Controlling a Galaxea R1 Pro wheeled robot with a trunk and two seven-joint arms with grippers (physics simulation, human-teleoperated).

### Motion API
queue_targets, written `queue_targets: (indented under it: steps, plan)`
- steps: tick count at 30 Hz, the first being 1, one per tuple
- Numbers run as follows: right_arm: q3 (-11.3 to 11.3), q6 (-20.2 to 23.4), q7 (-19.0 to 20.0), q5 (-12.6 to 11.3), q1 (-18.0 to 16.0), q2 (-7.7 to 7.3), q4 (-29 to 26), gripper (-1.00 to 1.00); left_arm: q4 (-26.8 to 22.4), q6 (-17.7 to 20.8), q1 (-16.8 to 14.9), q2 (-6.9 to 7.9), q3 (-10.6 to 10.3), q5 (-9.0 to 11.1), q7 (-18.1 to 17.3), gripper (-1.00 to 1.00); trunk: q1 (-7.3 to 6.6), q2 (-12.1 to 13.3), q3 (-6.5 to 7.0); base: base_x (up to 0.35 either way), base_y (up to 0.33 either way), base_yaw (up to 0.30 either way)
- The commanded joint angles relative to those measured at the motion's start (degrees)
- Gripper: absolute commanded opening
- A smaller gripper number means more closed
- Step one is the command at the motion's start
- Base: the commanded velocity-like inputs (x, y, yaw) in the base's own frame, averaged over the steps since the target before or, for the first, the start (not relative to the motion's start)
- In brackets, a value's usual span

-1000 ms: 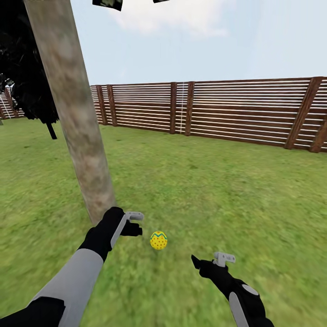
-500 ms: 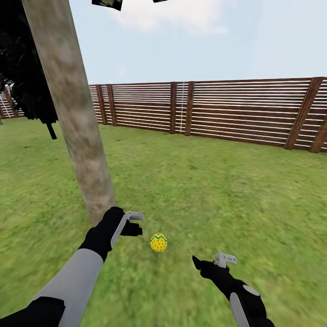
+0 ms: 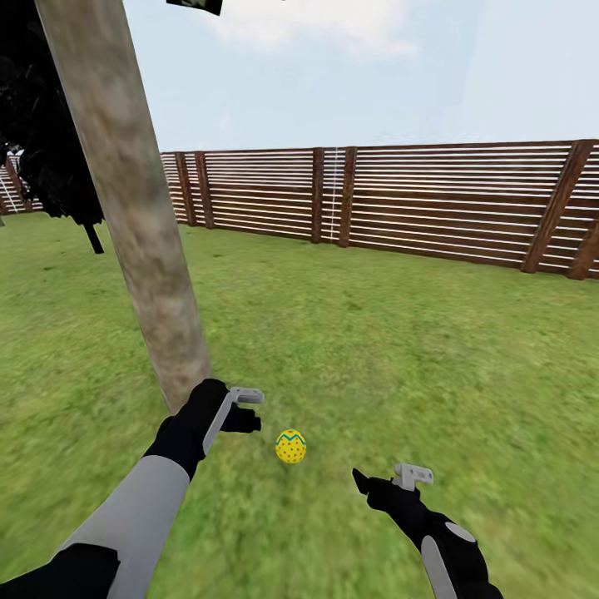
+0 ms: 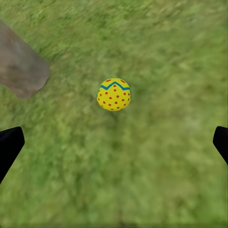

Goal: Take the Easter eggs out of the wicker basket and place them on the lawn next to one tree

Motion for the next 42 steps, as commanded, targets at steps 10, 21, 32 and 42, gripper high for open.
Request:
queue_targets:
  steps: [10, 21, 32, 42]
  plan:
    - [-0.18, 0.35, 0.29, -0.16, -0.03, 0.06, -0.06, 1.00, -0.05, 0.22, -0.03, -0.03, -0.07, -0.05, -0.03, 1.00, -2.21, 4.00, 1.19, 0.000, 0.000, 0.000]
    - [-0.16, 0.27, 0.33, -0.16, -0.03, 0.06, -0.06, 1.00, 0.00, 0.22, -0.03, -0.03, -0.07, -0.05, -0.03, 1.00, -4.63, 8.41, 2.91, 0.000, 0.000, 0.000]
    - [-0.10, 0.26, 0.30, -0.16, -0.03, 0.11, -0.01, 1.00, 0.00, 0.22, -0.08, -0.15, -0.07, 0.00, 0.06, 1.00, -7.04, 12.82, 4.88, 0.000, 0.000, 0.000]
    - [0.06, -0.10, 0.22, -0.19, -0.08, 0.15, 1.17, 1.00, -0.05, 0.22, -0.11, -0.25, -0.07, 0.04, 0.06, 1.00, -9.24, 16.83, 6.67, 0.000, 0.000, 0.000]
